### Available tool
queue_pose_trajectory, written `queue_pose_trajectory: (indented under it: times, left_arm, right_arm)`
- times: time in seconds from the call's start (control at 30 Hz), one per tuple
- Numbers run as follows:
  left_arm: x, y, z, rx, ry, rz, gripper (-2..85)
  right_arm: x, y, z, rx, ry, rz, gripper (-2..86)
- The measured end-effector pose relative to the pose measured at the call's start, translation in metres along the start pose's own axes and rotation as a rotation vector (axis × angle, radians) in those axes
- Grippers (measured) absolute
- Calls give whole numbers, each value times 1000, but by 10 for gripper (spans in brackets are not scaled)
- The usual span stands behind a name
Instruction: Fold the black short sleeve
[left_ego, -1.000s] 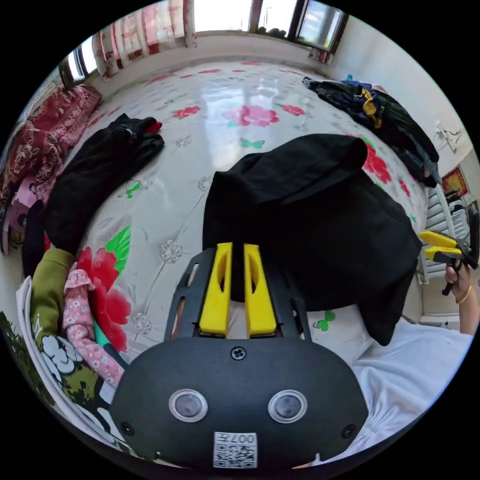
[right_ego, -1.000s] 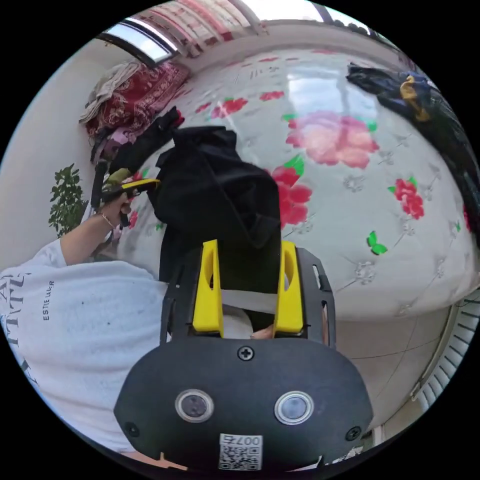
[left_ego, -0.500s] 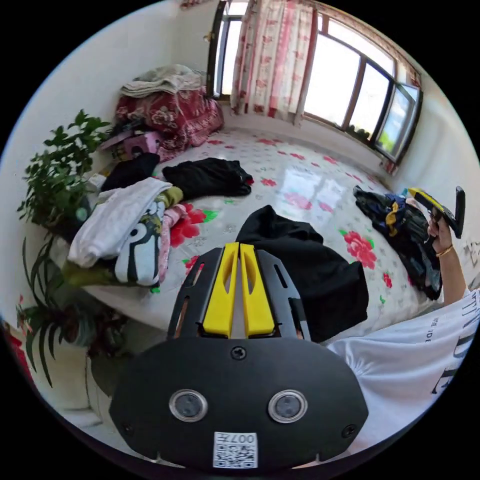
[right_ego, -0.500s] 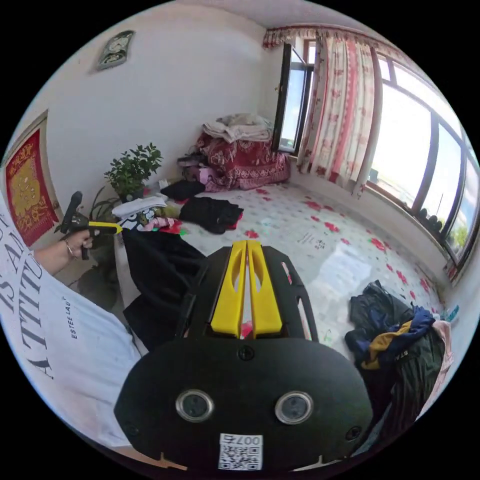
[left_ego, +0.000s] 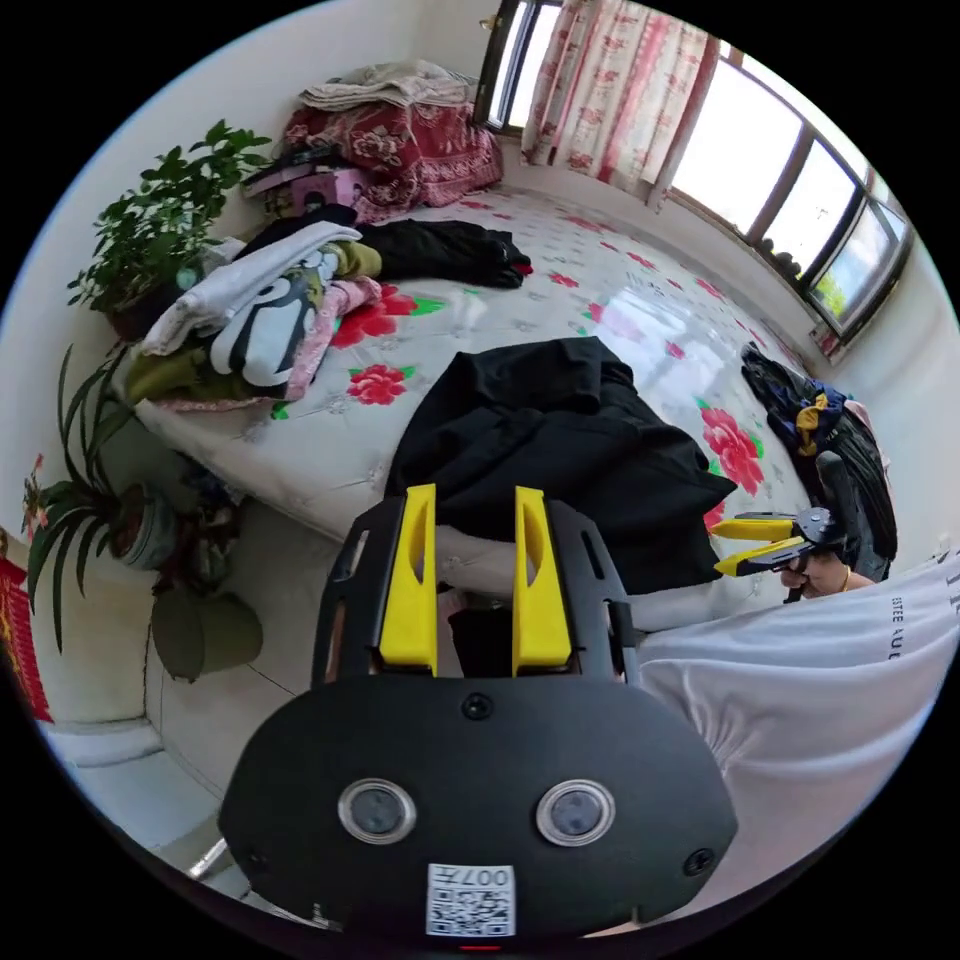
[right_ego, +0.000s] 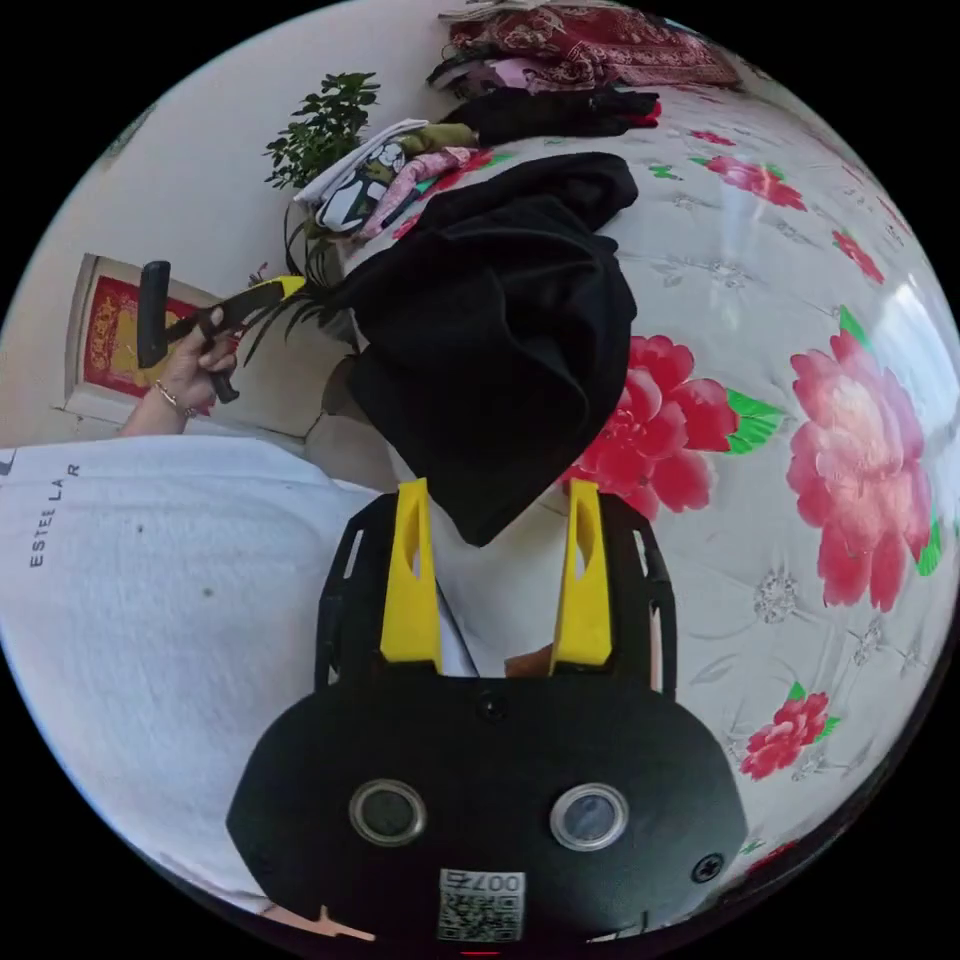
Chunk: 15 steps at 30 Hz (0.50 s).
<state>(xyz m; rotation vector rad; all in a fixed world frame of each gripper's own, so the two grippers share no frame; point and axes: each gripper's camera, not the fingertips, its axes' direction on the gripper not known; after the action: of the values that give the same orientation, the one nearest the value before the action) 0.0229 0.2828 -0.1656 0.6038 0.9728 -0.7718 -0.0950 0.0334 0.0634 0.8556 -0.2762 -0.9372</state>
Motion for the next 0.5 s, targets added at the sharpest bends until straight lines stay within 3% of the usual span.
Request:
queue_pose_trajectory:
  times: [0.2, 0.27, 0.37, 0.5]
  left_arm:
    - [14, -58, 101, -247, -2, 118, 79]
    - [16, -69, 102, -192, -24, 156, 13]
    - [12, -90, 108, -268, 20, 182, -3]
    - [-10, -133, 45, -64, 193, 147, -8]
  right_arm:
    - [-27, -32, 10, -136, 199, -76, 48]
    - [-26, -44, 9, -147, 97, -56, 20]
    - [-11, -61, -2, -120, -2, 17, 5]
    - [11, -87, -78, 82, 113, 72, 0]
